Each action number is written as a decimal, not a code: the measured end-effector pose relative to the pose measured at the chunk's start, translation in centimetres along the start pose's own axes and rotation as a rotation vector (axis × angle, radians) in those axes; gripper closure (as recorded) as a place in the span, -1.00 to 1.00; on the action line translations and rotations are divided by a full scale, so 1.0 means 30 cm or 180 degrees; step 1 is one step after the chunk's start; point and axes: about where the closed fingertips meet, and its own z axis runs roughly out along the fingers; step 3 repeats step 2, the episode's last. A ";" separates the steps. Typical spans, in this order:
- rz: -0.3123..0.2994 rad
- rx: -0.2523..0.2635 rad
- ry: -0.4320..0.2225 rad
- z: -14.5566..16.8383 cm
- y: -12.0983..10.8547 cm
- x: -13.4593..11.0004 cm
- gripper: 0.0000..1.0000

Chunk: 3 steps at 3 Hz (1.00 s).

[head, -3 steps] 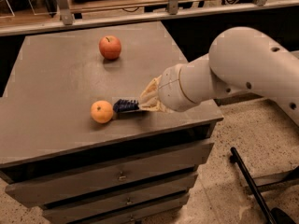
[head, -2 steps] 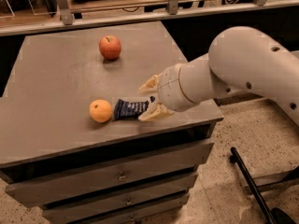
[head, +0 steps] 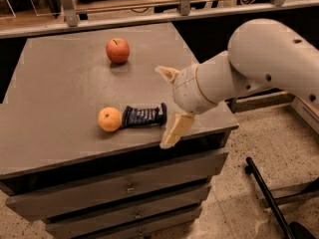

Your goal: Move rxbar blueberry near orange

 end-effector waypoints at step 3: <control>0.0435 -0.0179 -0.0138 -0.052 0.001 0.075 -1.00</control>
Offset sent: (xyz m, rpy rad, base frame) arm 0.0038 -0.0268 -0.0026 0.0557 0.1171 -0.0477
